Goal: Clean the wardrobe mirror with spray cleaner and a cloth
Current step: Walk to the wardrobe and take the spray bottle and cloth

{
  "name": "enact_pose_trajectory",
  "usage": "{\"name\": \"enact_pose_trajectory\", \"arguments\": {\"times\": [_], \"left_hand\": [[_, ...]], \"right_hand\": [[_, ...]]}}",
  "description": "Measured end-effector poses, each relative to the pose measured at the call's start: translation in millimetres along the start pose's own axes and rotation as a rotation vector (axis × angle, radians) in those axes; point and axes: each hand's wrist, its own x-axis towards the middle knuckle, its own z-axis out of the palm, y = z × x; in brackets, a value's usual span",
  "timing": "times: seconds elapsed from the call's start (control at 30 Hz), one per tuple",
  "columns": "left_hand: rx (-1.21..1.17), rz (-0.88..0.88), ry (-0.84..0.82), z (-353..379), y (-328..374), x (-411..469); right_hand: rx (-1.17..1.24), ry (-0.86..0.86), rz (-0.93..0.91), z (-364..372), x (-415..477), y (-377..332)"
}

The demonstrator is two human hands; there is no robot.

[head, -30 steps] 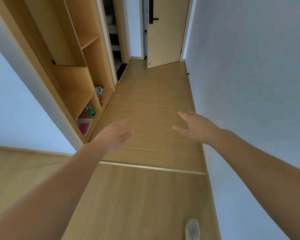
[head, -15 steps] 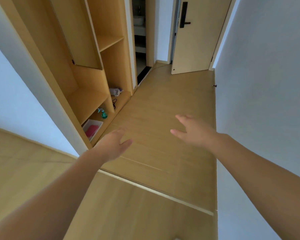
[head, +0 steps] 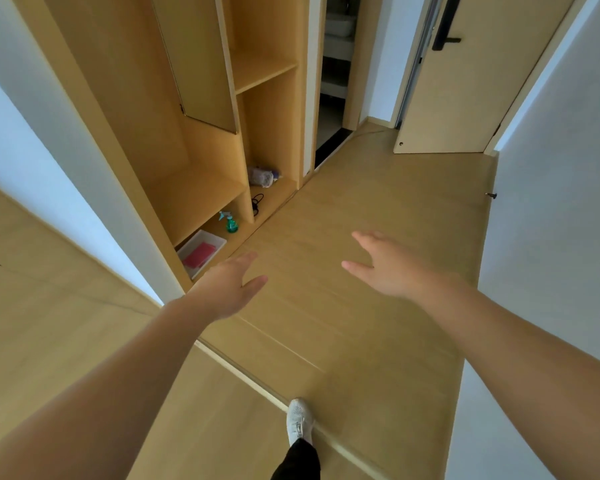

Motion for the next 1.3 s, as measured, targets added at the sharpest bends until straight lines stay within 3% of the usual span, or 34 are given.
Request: {"name": "enact_pose_trajectory", "arguments": {"times": [0.37, 0.6, 0.83, 1.3], "left_hand": [[0.023, -0.056, 0.072, -48, -14, 170], [0.010, -0.115, 0.097, -76, -31, 226], [-0.023, -0.221, 0.143, -96, -52, 261], [-0.089, -0.592, 0.376, -101, -49, 371]], "right_hand": [[0.036, 0.021, -0.052, -40, 184, 25], [0.003, -0.011, -0.133, -53, 269, 22], [-0.043, -0.050, -0.287, -64, 353, 9], [-0.077, -0.148, -0.666, -106, 561, 13]]}}
